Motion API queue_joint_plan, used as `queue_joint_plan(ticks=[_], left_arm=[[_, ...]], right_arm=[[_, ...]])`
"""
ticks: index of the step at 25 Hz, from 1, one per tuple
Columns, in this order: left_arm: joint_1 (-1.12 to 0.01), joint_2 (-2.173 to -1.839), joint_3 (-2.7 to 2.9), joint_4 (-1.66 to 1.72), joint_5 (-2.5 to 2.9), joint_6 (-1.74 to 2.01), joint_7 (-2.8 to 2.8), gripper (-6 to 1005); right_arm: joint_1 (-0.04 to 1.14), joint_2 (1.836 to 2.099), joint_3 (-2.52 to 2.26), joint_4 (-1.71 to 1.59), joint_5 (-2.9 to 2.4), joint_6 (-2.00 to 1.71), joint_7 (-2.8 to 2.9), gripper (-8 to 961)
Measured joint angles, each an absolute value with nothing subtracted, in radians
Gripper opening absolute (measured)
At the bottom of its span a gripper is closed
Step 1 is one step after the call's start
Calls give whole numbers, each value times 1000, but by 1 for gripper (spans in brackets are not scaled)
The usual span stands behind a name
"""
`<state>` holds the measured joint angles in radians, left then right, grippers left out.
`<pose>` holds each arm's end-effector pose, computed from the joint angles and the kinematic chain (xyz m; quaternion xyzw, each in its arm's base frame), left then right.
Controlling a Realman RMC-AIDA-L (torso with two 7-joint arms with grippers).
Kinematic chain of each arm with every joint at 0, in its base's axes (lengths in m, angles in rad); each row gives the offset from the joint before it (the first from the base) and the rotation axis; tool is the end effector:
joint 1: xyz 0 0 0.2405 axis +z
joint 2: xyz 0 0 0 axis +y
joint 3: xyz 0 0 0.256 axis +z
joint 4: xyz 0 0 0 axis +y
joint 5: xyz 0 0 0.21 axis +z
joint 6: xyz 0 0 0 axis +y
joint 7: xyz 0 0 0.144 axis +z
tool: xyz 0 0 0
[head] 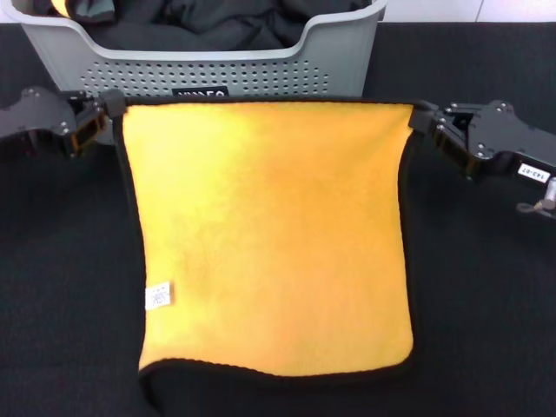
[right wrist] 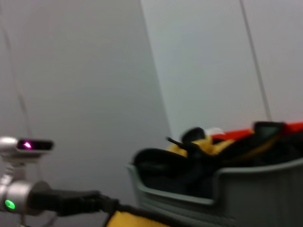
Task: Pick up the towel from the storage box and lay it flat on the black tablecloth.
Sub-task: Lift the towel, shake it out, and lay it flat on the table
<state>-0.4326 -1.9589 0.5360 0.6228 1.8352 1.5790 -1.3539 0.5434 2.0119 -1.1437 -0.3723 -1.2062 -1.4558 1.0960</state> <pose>-0.3090 0.3257 0.0780 -0.8839 -0.2466 -0.3045 0.2553 0.2326 0.3433 -0.0123 -0.8818 0.1733 0.4000 0.1799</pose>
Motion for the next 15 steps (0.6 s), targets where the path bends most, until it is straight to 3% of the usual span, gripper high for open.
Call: queue_joint_plan(ticks=[6, 15], left_arm=[[-465, -1969, 541, 623, 1883, 1502, -1374, 51], [-487, -2010, 542, 611, 1932, 1420, -1371, 63]], right_arm=[[566, 2017, -1153, -370, -1240, -1350, 1094, 93], [615, 2023, -1185, -358, -1276, -1226, 1094, 96]])
